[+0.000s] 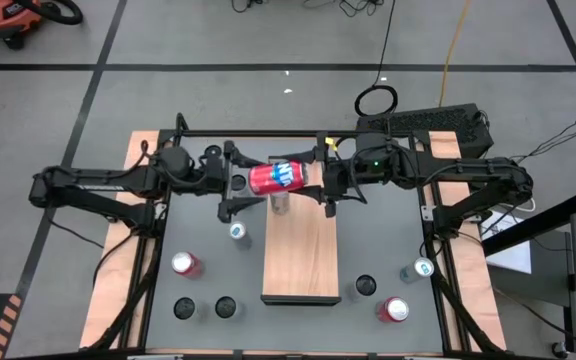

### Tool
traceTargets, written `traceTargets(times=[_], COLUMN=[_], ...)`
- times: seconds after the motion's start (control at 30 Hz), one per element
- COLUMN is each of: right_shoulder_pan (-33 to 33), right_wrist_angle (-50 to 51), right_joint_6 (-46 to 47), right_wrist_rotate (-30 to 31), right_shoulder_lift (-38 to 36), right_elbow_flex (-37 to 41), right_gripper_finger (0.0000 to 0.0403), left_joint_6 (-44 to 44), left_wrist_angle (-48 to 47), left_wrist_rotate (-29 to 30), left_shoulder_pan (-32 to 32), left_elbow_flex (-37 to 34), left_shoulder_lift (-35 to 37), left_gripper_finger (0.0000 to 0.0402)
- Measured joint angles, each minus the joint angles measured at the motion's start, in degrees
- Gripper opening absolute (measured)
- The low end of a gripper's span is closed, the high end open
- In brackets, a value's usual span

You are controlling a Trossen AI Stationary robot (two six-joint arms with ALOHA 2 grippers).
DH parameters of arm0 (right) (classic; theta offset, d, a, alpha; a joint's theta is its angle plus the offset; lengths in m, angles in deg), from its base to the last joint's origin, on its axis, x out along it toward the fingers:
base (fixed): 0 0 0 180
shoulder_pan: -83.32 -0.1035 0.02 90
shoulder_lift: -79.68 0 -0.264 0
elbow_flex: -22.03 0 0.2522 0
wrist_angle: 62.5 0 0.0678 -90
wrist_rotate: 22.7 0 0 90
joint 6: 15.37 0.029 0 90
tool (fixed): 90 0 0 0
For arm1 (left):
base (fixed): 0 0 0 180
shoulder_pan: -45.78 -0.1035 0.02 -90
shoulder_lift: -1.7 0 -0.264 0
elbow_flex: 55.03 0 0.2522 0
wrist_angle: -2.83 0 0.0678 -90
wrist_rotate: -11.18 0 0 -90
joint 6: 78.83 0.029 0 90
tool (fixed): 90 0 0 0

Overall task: Place canned beverage on shelf
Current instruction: Put the top right orange soda can on the shelf aligned with the other blue soda can

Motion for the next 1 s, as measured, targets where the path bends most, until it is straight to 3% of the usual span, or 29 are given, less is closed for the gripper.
traceTargets(times=[0.47,0.67,1.0], right_shoulder_pan=[0.0,0.0,0.0], right_wrist_angle=[0.6,0.8,2.6], right_joint_6=[0.3,0.4,7.9], right_wrist_rotate=[2.7,3.0,4.4], right_shoulder_lift=[0.0,0.0,0.0], right_elbow_flex=[0.0,0.0,0.0], right_gripper_finger=[0.0237,0.0245,0.0304], left_joint_6=[0.1,0.1,-0.1], left_wrist_angle=[0.1,-0.1,-0.6], left_wrist_rotate=[5.4,6.6,8.8], left_shoulder_pan=[0.1,0.5,2.7], left_elbow_flex=[0.0,0.0,-0.1], left_shoulder_lift=[-0.3,-0.3,-0.3], left_gripper_finger=[0.029,0.0288,0.0287])
